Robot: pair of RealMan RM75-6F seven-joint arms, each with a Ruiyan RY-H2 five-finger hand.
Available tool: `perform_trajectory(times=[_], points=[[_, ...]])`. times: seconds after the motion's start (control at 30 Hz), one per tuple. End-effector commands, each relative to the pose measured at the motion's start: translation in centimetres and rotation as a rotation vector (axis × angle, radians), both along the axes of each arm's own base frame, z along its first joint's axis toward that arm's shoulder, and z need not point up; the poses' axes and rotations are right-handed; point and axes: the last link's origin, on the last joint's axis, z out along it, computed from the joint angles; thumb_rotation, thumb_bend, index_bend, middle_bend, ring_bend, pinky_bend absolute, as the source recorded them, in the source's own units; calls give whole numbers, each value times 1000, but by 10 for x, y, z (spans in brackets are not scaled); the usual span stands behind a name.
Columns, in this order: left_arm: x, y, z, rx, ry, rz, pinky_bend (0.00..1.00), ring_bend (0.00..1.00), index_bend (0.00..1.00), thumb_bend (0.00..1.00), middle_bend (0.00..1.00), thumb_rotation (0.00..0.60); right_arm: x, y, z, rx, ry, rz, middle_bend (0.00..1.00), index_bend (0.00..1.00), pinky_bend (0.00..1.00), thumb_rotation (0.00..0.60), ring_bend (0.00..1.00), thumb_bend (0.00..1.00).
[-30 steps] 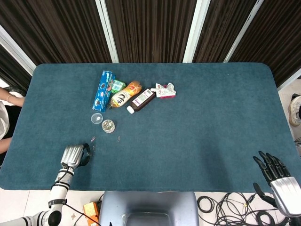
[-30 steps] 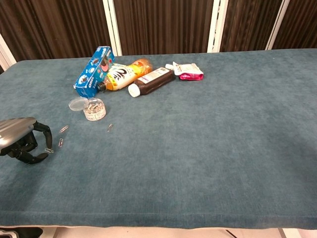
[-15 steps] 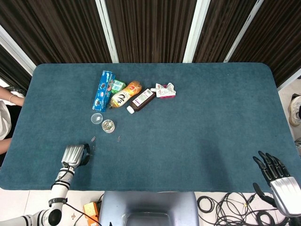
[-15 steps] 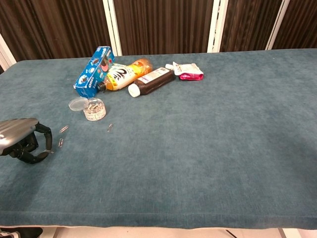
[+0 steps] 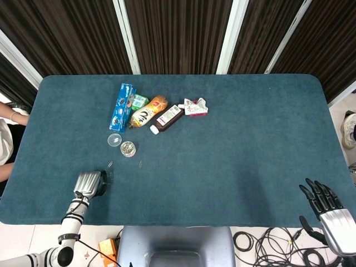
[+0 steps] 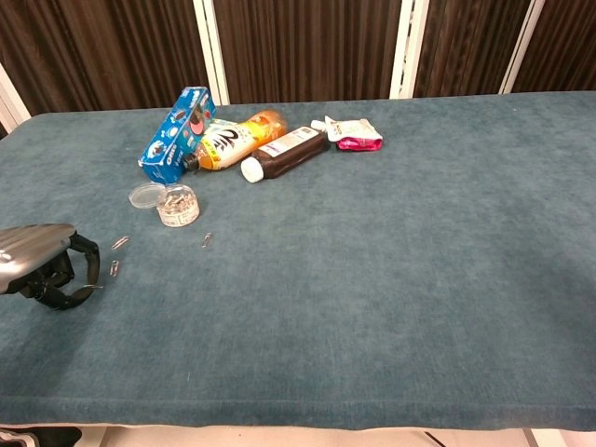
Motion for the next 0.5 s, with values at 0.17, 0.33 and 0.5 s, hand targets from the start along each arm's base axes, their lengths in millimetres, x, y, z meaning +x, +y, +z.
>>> perform_trajectory(times=[0.17,0.33,0.5], points=[[0,-1,0,0,4,-3,1000,1000,644,320,1000,600,0,0,0,1,1,0,0,0,132,600,0,320],[1,-1,0,4,-2,-5,1000,1000,650,319,1000,600,0,0,0,2,1,0,0,0,132,600,0,321],[2,-1,4,19,-13,-8,1000,1000,650,315,1000,600,0,0,0,2,1,-2,0,0,132,600,0,320]])
